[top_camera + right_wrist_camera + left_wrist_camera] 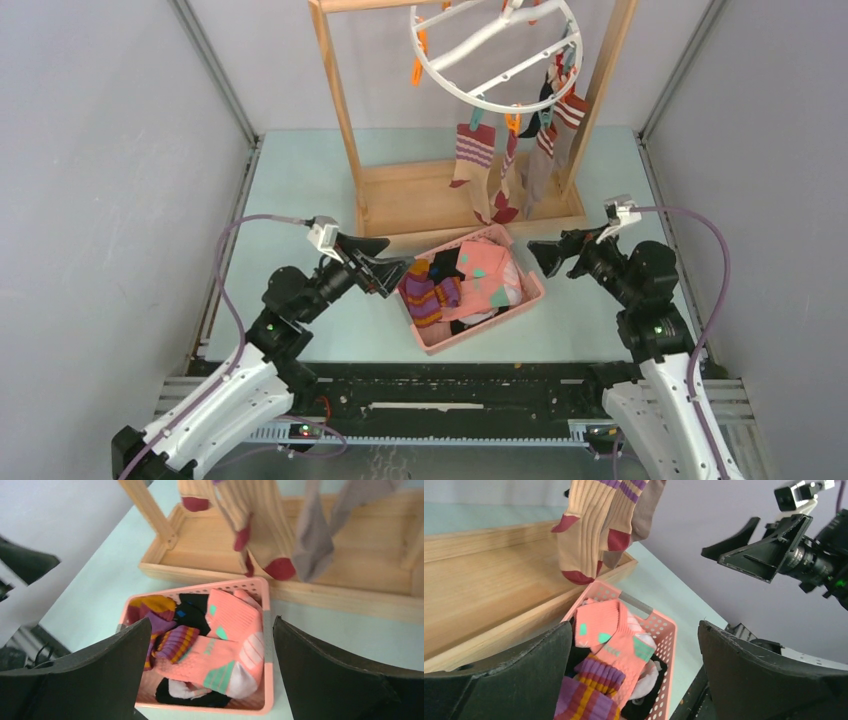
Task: Clip the socks to the hanger
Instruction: Reset both arms
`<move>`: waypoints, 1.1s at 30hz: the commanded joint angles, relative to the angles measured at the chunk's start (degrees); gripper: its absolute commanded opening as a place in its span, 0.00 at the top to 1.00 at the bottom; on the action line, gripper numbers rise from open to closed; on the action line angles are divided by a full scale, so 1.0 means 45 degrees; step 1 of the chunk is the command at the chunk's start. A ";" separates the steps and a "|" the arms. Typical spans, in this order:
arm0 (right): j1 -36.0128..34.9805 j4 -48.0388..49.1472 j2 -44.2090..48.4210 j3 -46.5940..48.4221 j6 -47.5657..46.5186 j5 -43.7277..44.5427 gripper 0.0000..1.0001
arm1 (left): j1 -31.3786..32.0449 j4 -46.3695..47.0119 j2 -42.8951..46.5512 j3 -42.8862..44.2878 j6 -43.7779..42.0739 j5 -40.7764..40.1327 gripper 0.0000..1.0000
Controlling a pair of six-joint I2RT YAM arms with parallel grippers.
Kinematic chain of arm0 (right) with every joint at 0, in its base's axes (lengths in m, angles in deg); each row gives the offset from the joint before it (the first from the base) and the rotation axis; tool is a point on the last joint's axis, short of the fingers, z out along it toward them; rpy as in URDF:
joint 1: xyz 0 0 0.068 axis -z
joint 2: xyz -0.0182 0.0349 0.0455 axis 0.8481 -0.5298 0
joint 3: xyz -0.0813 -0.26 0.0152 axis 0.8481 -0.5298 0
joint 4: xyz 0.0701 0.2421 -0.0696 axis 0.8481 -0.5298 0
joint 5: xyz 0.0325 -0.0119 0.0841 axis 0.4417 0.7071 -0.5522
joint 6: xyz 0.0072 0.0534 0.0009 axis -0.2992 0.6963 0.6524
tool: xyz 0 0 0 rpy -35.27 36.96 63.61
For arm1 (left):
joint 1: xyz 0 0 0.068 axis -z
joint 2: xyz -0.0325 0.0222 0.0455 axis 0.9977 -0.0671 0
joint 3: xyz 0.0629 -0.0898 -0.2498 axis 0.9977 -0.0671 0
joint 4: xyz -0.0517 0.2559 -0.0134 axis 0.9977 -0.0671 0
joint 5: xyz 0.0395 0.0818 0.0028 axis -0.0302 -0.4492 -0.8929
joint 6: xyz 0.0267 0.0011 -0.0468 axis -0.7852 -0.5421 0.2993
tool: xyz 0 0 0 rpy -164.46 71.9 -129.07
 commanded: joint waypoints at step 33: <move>-0.2542 -0.0534 0.0870 0.0213 0.4198 1.0482 0.00 | -0.0791 -0.4493 0.1324 0.1553 -0.1129 -0.1892 0.00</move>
